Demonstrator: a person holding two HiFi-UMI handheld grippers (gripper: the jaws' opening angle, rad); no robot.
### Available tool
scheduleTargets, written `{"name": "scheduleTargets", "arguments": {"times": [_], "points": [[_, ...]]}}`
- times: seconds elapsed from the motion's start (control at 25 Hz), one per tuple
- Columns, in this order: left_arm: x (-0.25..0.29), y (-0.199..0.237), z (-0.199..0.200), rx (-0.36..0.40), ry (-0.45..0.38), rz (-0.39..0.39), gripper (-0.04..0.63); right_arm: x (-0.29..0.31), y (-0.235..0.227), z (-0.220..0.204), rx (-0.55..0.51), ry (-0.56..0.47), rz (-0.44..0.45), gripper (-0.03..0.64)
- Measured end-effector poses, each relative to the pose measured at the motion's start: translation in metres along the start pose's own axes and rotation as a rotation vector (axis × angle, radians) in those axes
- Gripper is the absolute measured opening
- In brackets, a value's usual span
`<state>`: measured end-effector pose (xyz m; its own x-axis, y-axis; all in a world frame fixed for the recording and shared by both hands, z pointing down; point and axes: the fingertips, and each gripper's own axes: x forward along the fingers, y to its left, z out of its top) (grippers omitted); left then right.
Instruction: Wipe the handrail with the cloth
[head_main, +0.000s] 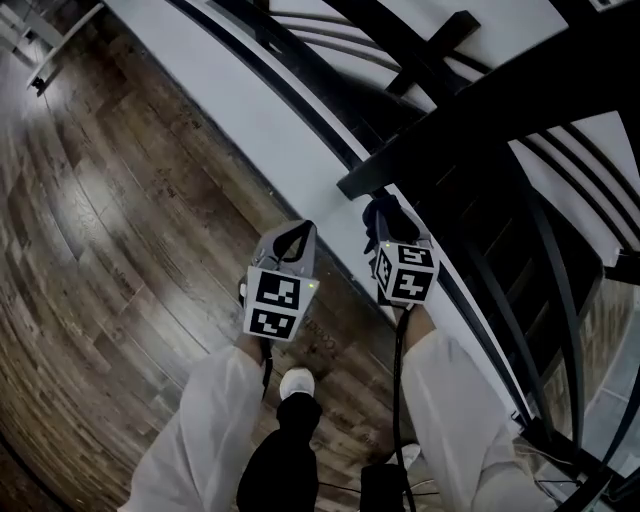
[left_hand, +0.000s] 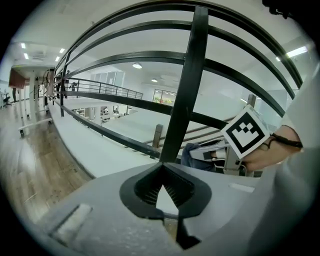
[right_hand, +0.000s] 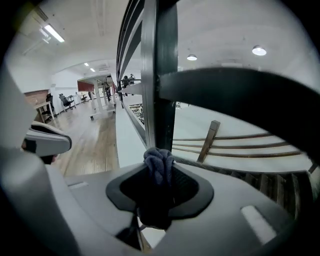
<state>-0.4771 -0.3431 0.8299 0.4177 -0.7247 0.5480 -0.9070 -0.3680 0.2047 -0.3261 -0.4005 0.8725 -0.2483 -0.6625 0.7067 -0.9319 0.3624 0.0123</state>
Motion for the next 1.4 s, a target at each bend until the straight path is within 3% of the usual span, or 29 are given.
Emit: {"name": "scheduleTargets", "arguments": {"times": [0.44, 0.8, 1.04, 1.4], "points": [[-0.011, 0.018, -0.002, 0.022, 0.007, 0.024, 0.0, 0.05, -0.003, -0.009, 0.039, 0.064, 0.009, 0.117], [-0.018, 0.017, -0.002, 0.044, 0.015, 0.03, -0.001, 0.043, -0.008, -0.017, 0.038, 0.074, -0.008, 0.117], [-0.011, -0.018, -0.002, 0.059, 0.018, 0.001, -0.001, 0.015, -0.035, -0.046, 0.071, 0.085, -0.029, 0.117], [-0.011, -0.113, -0.016, 0.109, 0.043, -0.076, 0.0, -0.053, -0.095, -0.111, 0.113, 0.11, -0.076, 0.117]]}}
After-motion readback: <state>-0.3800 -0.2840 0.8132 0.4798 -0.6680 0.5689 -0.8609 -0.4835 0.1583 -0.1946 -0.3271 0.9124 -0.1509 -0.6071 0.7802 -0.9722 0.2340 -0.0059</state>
